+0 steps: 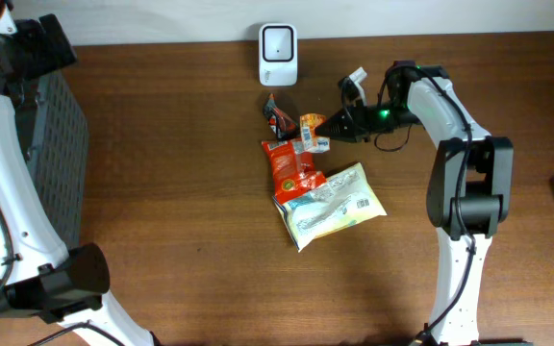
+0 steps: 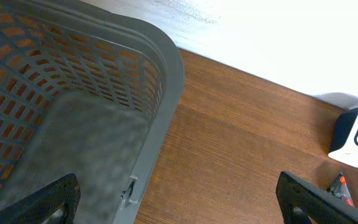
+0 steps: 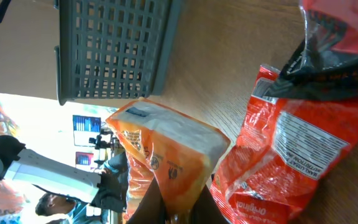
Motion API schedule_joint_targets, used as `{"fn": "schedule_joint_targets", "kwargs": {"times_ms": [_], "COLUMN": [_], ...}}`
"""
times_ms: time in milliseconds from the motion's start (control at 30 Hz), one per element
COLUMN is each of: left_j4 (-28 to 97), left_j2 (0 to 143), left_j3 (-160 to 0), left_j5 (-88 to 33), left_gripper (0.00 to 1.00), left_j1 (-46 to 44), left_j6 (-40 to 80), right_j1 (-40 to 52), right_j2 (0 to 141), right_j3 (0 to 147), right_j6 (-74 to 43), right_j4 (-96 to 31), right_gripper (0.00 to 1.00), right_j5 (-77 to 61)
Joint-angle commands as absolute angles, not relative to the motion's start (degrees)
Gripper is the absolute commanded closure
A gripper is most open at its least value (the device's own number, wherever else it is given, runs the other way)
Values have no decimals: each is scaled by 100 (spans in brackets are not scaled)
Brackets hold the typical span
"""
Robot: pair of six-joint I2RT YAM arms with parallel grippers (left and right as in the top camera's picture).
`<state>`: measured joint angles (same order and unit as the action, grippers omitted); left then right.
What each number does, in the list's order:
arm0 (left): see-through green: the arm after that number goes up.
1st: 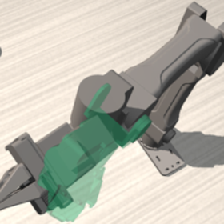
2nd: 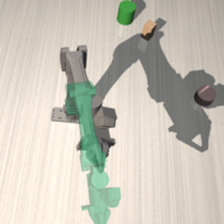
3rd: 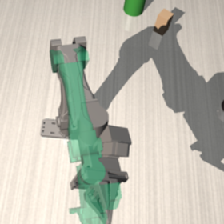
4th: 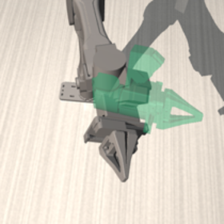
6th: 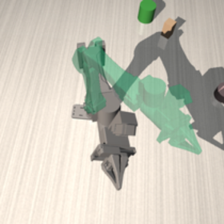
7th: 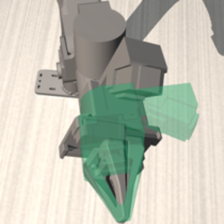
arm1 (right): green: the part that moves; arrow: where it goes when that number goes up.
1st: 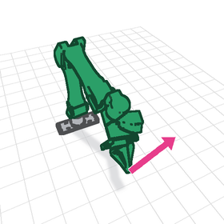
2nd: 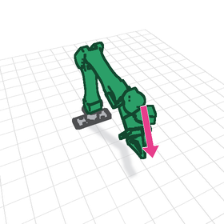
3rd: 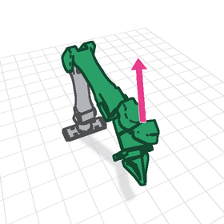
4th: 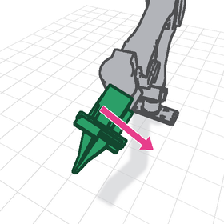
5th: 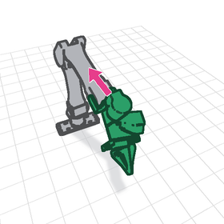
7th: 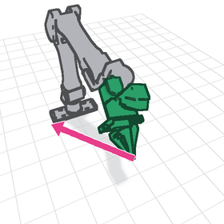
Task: Scan the item barcode
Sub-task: 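Grasp the small orange snack box with the right gripper, then hold the orange box up to the scanner window with right gripper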
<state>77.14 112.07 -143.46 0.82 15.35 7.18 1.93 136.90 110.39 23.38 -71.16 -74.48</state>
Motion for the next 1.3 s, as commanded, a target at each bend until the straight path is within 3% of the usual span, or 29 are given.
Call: {"fn": "schedule_joint_targets", "kwargs": {"times_ms": [0, 333, 833, 933, 1033, 1167, 1267], "left_j4": [7721, 7721, 7721, 7721, 7721, 7721, 7721], "left_j2": [11161, 11161, 11161, 11161, 11161, 11161, 11161], "left_j3": [-14350, -14350, -14350, -14350, -14350, -14350, -14350], "left_j5": [60, 60, 60, 60, 60, 60, 60], "left_gripper": [1, 1, 1, 1, 1, 1, 1], "left_j1": [1555, 1555, 1555, 1555, 1555, 1555, 1555], "left_j6": [770, 770, 770, 770, 770, 770, 770], "right_j1": [224, 224, 285, 462, 851, 1459, 1859], "right_j2": [13590, 13590, 13528, 13528, 13528, 13533, 13541], "right_j3": [11004, 11006, 12040, 12589, 13187, 13345, 13334], "right_j6": [2484, 2126, -126, -419, -910, -952, -725], "right_j4": [-7120, -7113, -7146, -7183, -6908, -5977, -5103], "right_gripper": [96, 96, 96, 96, 96, 96, 96], "right_j5": [-7583, -6829, -3758, -2805, -729, 1769, 2757]}}
